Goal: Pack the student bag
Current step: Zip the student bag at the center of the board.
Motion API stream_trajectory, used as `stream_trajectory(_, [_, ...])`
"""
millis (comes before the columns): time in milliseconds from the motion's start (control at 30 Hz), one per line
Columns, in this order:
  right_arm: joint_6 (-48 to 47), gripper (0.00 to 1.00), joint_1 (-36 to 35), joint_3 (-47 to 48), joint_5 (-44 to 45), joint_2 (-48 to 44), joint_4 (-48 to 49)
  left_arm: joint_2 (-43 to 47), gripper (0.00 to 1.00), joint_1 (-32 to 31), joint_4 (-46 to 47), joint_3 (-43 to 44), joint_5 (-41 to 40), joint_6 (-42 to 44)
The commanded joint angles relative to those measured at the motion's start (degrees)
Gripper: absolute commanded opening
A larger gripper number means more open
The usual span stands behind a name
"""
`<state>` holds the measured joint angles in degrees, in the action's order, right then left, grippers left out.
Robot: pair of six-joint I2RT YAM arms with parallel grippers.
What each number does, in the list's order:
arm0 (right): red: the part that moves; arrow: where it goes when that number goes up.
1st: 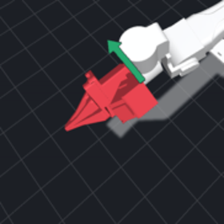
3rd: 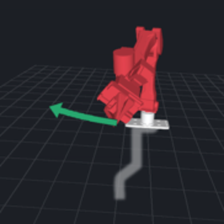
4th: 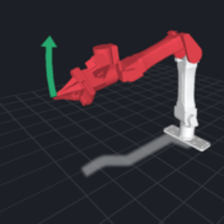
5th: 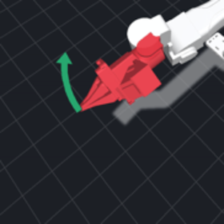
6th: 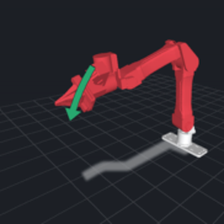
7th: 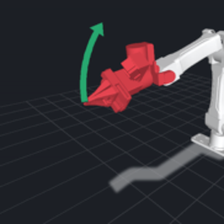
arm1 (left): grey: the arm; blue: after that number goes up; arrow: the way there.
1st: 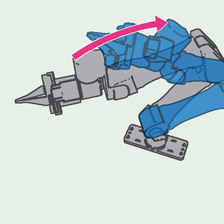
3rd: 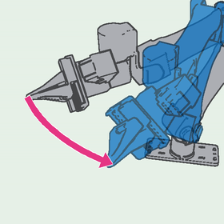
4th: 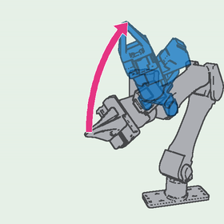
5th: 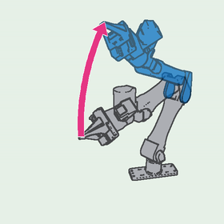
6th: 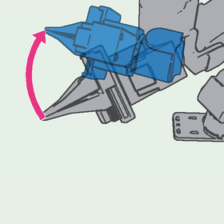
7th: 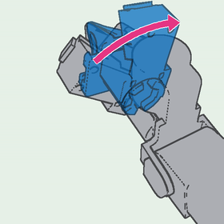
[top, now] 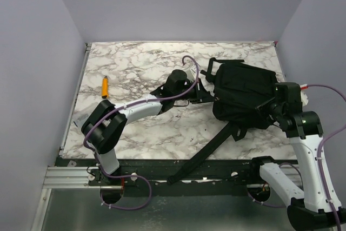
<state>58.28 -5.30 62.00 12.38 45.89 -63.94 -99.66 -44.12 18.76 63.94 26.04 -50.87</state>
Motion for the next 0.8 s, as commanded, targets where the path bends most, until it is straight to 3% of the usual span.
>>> stream_trajectory(0, [-3.3,0.0,0.6,6.8,15.7,-0.9,-4.6,-2.0,0.0,4.4,-2.7,1.0,-2.2,1.3])
stream_trajectory(133, [-2.7,0.0,0.6,6.4,21.0,-1.2,-6.7,-1.9,0.0,6.2,-2.6,1.5,0.9,0.9])
stream_trajectory(233, [-1.6,0.0,0.7,4.9,20.0,-2.0,-5.9,-1.0,0.0,5.6,-2.5,2.8,3.8,1.0])
stream_trajectory(467, [-6.8,0.0,0.6,-1.8,16.7,1.4,-1.5,-2.9,0.0,-2.7,2.6,8.1,10.2,-4.7])
stream_trajectory(533, [-7.5,0.0,0.6,-1.7,20.0,3.6,-1.5,-4.8,0.0,-3.5,5.8,8.3,11.5,-8.3])
stream_trajectory(767, [-9.0,0.0,1.0,3.8,26.1,8.3,-1.2,-8.0,0.0,-0.8,5.2,5.3,4.4,-7.7])
